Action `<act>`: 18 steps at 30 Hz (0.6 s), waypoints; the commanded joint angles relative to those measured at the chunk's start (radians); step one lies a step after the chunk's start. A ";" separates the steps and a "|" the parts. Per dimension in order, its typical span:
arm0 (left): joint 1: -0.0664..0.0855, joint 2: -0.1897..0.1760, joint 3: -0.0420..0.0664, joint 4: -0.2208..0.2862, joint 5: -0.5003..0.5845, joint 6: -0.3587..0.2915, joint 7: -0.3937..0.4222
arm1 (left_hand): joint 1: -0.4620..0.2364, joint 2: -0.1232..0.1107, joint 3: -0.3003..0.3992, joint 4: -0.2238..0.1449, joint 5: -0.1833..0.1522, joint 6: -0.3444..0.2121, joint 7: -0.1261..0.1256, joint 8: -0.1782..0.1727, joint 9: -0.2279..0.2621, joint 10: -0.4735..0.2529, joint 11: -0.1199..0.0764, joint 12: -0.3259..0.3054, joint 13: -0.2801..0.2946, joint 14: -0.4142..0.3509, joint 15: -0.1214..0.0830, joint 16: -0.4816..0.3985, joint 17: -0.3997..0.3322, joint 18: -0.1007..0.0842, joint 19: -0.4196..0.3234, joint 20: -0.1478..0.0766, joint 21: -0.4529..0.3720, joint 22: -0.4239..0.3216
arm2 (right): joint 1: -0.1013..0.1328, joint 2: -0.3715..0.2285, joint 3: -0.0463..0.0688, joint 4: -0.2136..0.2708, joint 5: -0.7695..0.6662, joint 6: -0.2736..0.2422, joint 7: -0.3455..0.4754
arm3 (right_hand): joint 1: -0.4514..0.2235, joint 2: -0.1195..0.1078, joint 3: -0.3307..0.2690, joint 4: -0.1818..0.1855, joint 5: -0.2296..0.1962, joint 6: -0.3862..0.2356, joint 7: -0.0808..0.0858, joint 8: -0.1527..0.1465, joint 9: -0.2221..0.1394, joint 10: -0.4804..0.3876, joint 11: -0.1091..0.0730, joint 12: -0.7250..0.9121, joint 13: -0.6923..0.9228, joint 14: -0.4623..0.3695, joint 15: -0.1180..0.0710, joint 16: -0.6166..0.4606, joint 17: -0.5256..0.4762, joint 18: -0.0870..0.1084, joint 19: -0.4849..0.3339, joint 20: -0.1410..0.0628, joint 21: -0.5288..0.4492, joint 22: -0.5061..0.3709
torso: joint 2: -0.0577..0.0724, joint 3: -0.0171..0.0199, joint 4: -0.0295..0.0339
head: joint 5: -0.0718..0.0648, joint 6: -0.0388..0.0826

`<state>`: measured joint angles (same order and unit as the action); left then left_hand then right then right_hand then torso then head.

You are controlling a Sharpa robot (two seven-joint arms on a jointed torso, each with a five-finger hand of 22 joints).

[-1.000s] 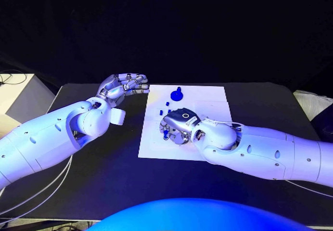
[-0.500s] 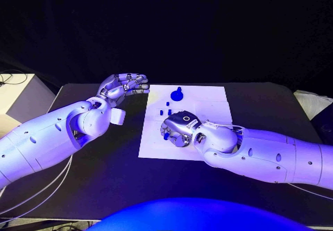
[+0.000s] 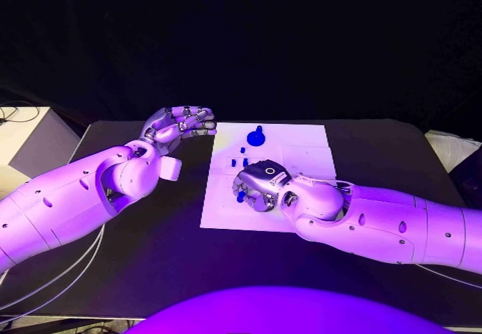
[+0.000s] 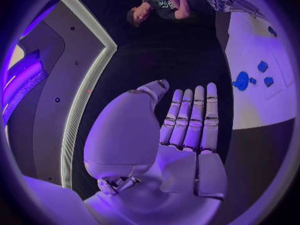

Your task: Assemble the parts on the task board

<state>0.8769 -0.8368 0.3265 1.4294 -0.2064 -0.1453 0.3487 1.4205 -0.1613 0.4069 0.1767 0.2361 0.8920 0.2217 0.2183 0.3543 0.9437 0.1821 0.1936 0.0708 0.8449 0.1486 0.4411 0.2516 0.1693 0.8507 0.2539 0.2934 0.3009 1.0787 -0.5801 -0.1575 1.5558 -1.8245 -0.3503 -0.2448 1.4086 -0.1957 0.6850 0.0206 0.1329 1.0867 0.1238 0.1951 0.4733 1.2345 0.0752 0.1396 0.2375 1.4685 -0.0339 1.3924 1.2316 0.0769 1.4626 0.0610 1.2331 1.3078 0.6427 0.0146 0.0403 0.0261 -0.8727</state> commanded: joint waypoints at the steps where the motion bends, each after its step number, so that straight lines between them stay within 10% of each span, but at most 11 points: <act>1: 0.000 0.001 0.001 0.003 0.005 0.019 0.005 | 0.010 0.004 -0.006 -0.002 -0.001 -0.003 0.000 0.006 -0.001 -0.010 0.000 0.003 0.001 -0.009 -0.001 -0.005 0.001 0.011 0.007 -0.001 -0.002 -0.001 | -0.005 0.001 -0.004 -0.008 0.003 0.039 0.005 | -0.080 -0.051 -0.037 0.022 0.022 -0.065 0.010 -0.037 -0.013 -0.022 -0.009 -0.034 -0.013 0.033 0.016 -0.009 -0.013 -0.013 0.042 0.007 -0.032 0.102 | 0.000 0.0001 -0.0001 | 0.000 0.000; 5: 0.000 0.000 0.001 0.003 0.005 0.018 0.005 | 0.010 0.004 -0.007 0.000 -0.001 -0.003 0.000 0.007 -0.001 -0.011 0.000 0.003 0.001 -0.009 -0.001 -0.005 0.002 0.010 0.008 -0.001 -0.003 -0.002 | -0.004 0.001 -0.004 -0.012 0.009 0.034 0.015 | -0.117 -0.093 -0.130 0.042 -0.002 -0.134 0.012 -0.082 -0.032 -0.113 0.006 -0.072 -0.048 0.026 0.026 -0.023 -0.038 0.007 0.018 0.024 -0.153 0.047 | 0.000 -0.0005 0.0001 | 0.000 0.000; 10: 0.000 0.000 0.000 0.003 0.005 0.018 0.005 | 0.010 0.004 -0.007 0.000 -0.001 -0.003 0.000 0.007 -0.001 -0.011 0.000 0.003 0.001 -0.009 -0.001 -0.005 0.002 0.010 0.008 -0.001 -0.003 -0.002 | -0.004 -0.005 -0.004 -0.008 0.012 0.019 0.021 | -0.019 -0.039 -0.397 0.103 -0.005 -0.163 -0.004 -0.111 -0.055 -0.193 0.016 -0.050 -0.092 0.021 0.036 -0.037 -0.063 0.022 0.012 0.033 -0.257 -0.008 | -0.001 -0.0005 0.0007 | -0.001 0.000; 18: 0.000 -0.001 0.000 0.003 0.005 0.018 0.005 | 0.010 0.004 -0.007 0.000 -0.001 -0.003 0.000 0.007 -0.001 -0.011 0.000 0.003 0.001 -0.009 -0.001 -0.005 0.002 0.010 0.008 -0.001 -0.003 -0.002 | -0.004 -0.018 -0.004 0.005 0.012 -0.013 0.018 | 0.032 -0.028 -0.459 0.148 -0.005 -0.165 -0.005 -0.116 -0.064 -0.209 0.018 -0.028 -0.109 0.020 0.037 -0.039 -0.068 0.023 0.015 0.034 -0.269 -0.016 | 0.000 0.0003 0.0006 | -0.001 0.000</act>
<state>0.8769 -0.8383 0.3265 1.4295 -0.2063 -0.1443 0.3476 1.4245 -0.1574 0.4070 0.1767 0.2361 0.8920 0.2217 0.2183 0.3544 0.9363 0.1823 0.1936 0.0708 0.8449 0.1486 0.4411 0.2524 0.1693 0.8507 0.2538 0.2934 0.2998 1.0746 -0.5959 -0.1622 1.5572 -1.8117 -0.3440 -0.2358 1.4307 -0.2225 0.2305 0.1685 0.1312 0.9292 0.1209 0.0828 0.4112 1.0306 0.0929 0.1064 0.1295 1.4664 -0.0035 1.3592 1.1655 0.0925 1.4662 0.0900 0.9681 1.2932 0.6427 0.0144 0.0408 0.0249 -0.8727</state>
